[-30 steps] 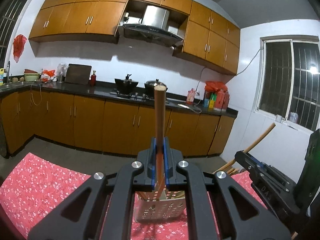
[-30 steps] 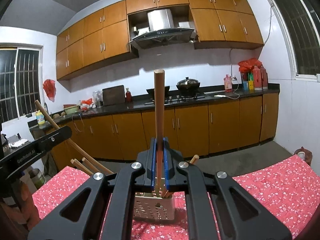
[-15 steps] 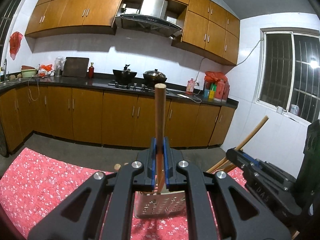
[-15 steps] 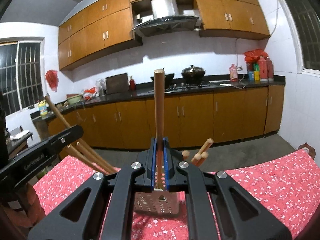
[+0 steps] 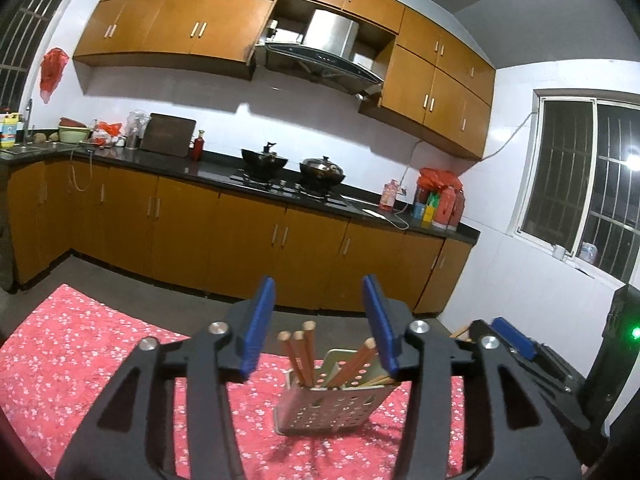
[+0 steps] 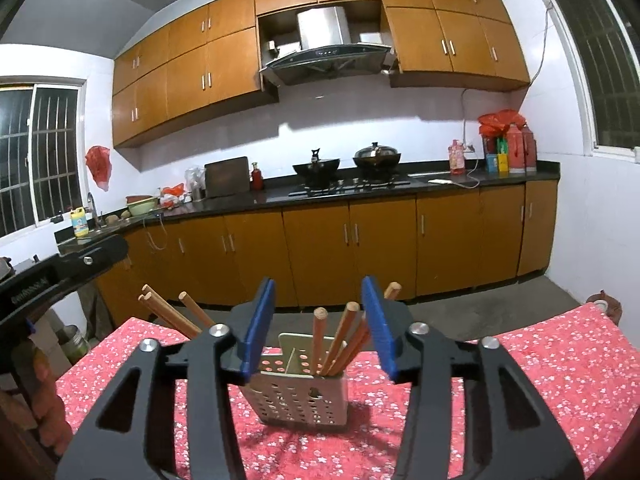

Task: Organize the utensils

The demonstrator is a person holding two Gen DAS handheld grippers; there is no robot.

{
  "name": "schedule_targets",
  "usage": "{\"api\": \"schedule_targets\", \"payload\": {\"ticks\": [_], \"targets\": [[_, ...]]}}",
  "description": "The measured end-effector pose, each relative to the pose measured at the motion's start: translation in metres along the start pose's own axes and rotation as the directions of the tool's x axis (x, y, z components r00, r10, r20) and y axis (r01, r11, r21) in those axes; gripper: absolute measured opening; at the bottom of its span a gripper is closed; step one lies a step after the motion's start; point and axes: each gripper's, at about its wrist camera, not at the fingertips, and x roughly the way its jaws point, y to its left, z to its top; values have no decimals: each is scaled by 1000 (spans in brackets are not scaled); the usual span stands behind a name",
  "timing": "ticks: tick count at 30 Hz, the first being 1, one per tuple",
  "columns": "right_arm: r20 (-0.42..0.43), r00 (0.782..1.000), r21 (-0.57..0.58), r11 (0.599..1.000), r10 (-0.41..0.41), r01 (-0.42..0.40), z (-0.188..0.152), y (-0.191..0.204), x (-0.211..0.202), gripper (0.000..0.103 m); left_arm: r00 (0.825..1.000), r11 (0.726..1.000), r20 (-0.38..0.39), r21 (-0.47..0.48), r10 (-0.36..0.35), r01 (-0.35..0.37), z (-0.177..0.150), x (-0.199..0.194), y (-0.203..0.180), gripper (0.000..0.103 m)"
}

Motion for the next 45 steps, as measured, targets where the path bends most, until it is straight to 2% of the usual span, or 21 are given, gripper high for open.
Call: {"api": "schedule_targets", "payload": {"ticks": [4, 6, 13, 16, 27, 32, 37, 45], "targets": [[-1, 1000, 6, 1000, -23, 23, -2, -2, -8, 61, 999, 999, 7, 8, 43, -43, -4, -15, 10, 65], [-3, 999, 9, 999, -34, 34, -4, -3, -12, 66, 998, 998, 14, 14, 68, -68, -7, -22, 13, 77], [15, 997, -2, 998, -70, 70, -13, -2, -36, 96, 992, 989, 22, 78, 122, -124, -23, -50, 18, 99], [26, 995, -23, 995, -92, 92, -20, 1, -48, 101, 989, 983, 17, 113, 144, -145, -33, -59, 19, 99], [-36, 991, -65, 990, -132, 129, -56, 16, -67, 101, 976, 958, -32, 202, 215, -205, -74, -86, 22, 99], [-62, 990, -71, 990, -124, 120, -76, 25, -75, 101, 979, 967, -62, 184, 193, -179, -92, -98, 20, 99], [-75, 988, -103, 986, -136, 128, -97, 32, -84, 101, 975, 964, -62, 175, 214, -201, -112, -108, 22, 99], [-114, 985, -73, 990, -131, 123, -119, 31, -92, 101, 966, 959, -102, 186, 237, -216, -137, -110, 24, 99]]}}
